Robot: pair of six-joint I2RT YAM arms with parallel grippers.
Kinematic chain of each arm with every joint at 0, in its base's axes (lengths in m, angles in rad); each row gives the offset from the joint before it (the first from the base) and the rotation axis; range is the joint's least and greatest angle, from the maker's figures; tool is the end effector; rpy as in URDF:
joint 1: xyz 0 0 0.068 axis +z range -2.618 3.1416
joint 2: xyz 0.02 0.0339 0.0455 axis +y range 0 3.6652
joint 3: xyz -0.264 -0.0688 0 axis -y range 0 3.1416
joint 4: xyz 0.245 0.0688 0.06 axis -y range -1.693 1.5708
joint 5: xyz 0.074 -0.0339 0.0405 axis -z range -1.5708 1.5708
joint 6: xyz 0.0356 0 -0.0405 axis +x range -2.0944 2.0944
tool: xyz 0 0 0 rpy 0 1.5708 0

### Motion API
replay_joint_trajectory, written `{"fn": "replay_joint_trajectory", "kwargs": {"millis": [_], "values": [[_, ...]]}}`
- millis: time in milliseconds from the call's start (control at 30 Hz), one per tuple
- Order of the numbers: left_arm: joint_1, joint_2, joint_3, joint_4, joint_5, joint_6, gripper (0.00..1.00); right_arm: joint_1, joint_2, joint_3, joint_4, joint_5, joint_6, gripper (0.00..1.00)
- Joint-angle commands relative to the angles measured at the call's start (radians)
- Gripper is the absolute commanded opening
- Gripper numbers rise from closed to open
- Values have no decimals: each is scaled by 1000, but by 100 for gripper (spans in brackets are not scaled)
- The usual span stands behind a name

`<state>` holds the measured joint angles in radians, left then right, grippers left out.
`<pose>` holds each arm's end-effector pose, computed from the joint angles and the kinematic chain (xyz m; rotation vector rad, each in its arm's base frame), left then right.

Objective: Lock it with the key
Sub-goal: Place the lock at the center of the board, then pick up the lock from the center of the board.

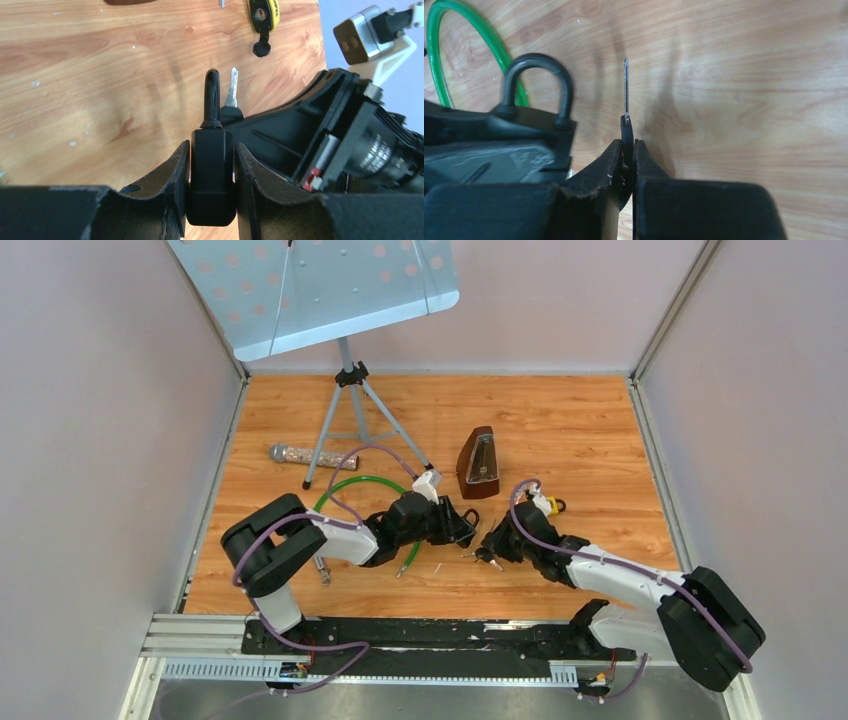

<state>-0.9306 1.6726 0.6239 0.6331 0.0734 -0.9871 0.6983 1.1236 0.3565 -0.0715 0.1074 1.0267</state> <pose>0.1898 -0.2592 0.1495 -0.0097 2.2360 -1.2397 0.1533 0.1237 0.1433 0.4617 2.4697 0.6436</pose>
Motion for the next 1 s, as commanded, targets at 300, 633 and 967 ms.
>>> {"fn": "replay_joint_trajectory", "kwargs": {"millis": [300, 633, 967], "values": [[-15, 70, 68, 101, -24, -61, 50, -75, 120, 173, -59, -71, -45, 46], [-16, -183, 72, -222, -194, 112, 99, -75, -9, 273, -198, 24, -102, 68], [-16, -587, 47, -765, -607, 256, 100, 14, 120, 427, -207, 16, -228, 69]]}}
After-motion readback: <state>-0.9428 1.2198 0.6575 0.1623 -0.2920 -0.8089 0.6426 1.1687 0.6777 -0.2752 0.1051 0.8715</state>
